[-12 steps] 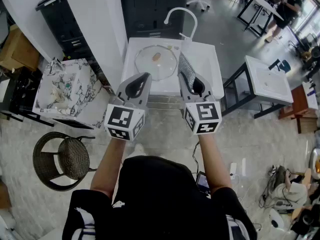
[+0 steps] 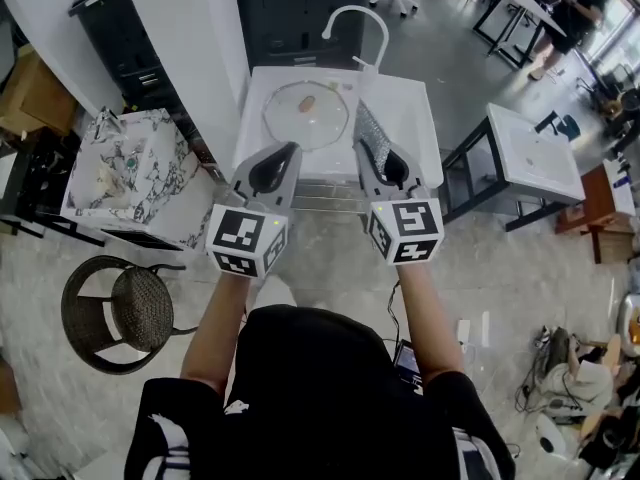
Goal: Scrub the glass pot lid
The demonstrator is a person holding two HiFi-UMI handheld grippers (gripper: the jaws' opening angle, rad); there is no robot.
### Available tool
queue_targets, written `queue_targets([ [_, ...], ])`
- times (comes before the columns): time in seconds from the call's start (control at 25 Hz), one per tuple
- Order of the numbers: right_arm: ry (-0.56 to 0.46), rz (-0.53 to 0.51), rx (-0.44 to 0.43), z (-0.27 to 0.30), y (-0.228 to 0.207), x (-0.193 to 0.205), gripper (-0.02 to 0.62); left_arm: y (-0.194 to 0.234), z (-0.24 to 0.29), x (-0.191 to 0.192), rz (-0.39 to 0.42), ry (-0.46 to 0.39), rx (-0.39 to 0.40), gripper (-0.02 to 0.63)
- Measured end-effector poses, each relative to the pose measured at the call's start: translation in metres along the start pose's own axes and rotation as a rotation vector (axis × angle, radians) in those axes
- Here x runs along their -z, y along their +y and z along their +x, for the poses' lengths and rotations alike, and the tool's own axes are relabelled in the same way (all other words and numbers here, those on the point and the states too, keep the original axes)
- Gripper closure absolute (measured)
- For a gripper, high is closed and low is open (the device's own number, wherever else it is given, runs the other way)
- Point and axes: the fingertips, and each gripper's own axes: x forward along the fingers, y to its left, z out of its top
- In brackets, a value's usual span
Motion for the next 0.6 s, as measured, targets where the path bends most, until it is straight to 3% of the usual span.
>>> queue_targets([
  [0.6, 0.005, 0.002, -0.013, 0.028, -0.009, 0.006, 0.525, 0.021, 0.019, 0.003, -0.012, 0.001, -0.006, 0.595],
])
